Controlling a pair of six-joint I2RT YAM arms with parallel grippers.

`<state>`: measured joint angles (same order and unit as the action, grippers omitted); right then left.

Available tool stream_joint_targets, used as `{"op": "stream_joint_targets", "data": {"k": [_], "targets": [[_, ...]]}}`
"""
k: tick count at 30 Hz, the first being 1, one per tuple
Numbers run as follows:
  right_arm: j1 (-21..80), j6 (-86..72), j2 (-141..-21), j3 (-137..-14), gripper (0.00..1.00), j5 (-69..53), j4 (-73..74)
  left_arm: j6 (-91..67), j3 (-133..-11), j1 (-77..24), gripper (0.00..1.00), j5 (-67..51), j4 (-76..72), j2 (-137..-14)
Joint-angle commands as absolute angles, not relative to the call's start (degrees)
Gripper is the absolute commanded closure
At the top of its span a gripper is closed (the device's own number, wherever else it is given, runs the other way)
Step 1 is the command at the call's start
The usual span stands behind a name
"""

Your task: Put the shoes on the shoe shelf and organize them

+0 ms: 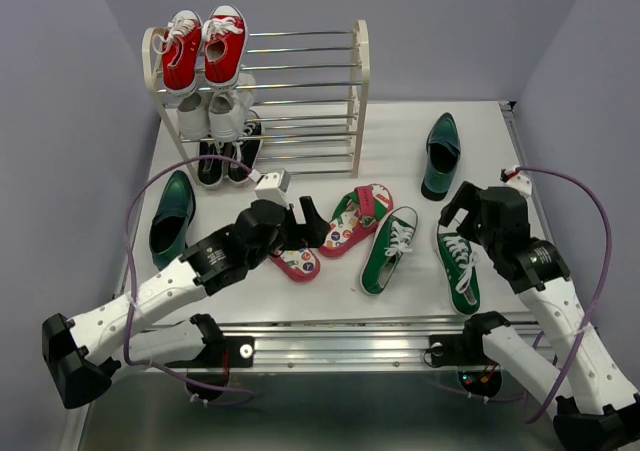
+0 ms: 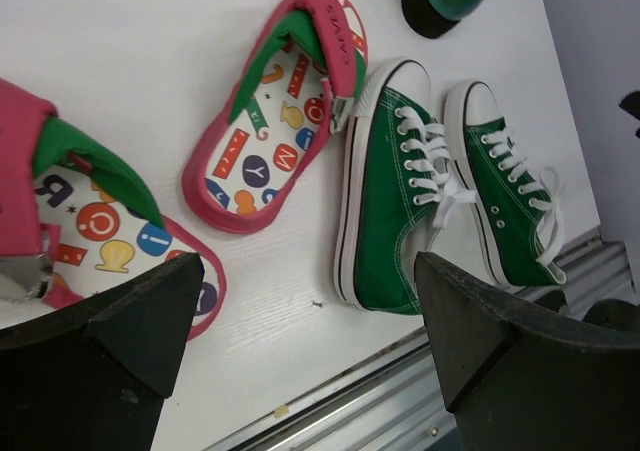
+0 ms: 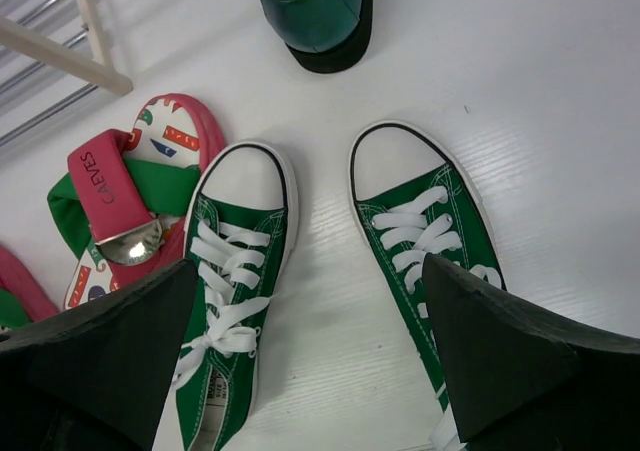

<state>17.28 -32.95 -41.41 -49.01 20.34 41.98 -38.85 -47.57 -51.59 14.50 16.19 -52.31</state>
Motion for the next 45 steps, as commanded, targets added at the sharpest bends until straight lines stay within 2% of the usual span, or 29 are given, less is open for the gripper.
{"op": "stream_joint_targets", "data": {"k": [1,9,14,28,40,45], "targets": [[17.40,-32.08,-41.84,-51.24,0.00,18.64,42.45,-35.69,-48.16,-54.13,0.01,10.29,9.50,-54.48],[17.40,-30.85,-43.85,-51.42,0.00,16.70,43.51,-32.08,-54.31,-67.04,0.01,9.41,5.81,-69.15],[17.40,-31.02,-44.38,-51.15,0.00,16.61,44.12,-30.24,-58.09,-70.75,0.01,10.28,4.66,-79.70],[17.40,-31.38,-46.05,-50.54,0.00,16.44,44.12,-25.40,-68.10,-73.47,0.01,13.01,11.51,-95.17],[17.40,-31.99,-44.91,-48.78,0.00,16.26,44.21,-30.05,-77.16,-76.46,0.01,28.10,24.34,-102.39],[17.40,-31.99,-44.82,-48.87,0.00,16.35,44.21,-29.18,-78.66,-76.73,0.03,28.74,26.89,-105.20]]}}
